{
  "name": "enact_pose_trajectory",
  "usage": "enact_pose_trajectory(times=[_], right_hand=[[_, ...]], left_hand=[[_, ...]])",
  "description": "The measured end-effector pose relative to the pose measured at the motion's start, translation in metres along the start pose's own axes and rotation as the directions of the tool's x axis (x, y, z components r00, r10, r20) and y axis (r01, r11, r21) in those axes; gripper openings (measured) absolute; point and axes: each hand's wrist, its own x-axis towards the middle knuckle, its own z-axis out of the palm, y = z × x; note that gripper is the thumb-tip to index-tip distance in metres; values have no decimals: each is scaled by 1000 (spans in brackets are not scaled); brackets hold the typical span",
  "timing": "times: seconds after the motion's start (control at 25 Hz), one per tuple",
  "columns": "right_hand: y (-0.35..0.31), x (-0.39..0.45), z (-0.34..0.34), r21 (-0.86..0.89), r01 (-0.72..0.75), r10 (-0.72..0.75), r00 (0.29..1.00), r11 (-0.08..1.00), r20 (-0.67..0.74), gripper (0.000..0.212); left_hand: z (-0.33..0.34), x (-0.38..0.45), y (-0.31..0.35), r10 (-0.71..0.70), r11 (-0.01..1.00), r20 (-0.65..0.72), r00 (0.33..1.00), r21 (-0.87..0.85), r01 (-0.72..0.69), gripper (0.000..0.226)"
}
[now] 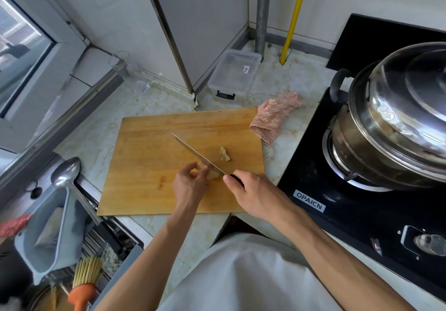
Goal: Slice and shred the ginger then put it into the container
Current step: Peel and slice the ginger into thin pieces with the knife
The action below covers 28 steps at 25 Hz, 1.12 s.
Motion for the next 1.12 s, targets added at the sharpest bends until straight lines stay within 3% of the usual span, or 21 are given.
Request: enact_pose_trajectory(times=[0.16,0.36,1.12], right_hand=[[1,-3,6,-78,24,-25,1000,997,-14,45],[4,-9,13,-198,61,-65,998,978,-13,39],[10,-7,7,-242,90,-99,995,966,-24,38]], left_hand=[[5,-3,-3,26,999,-32,999,-28,-27,44],[8,-8,0,31,998,-60,998,-46,-34,20],[10,-3,-3,-32,981,-17,999,-192,28,34]])
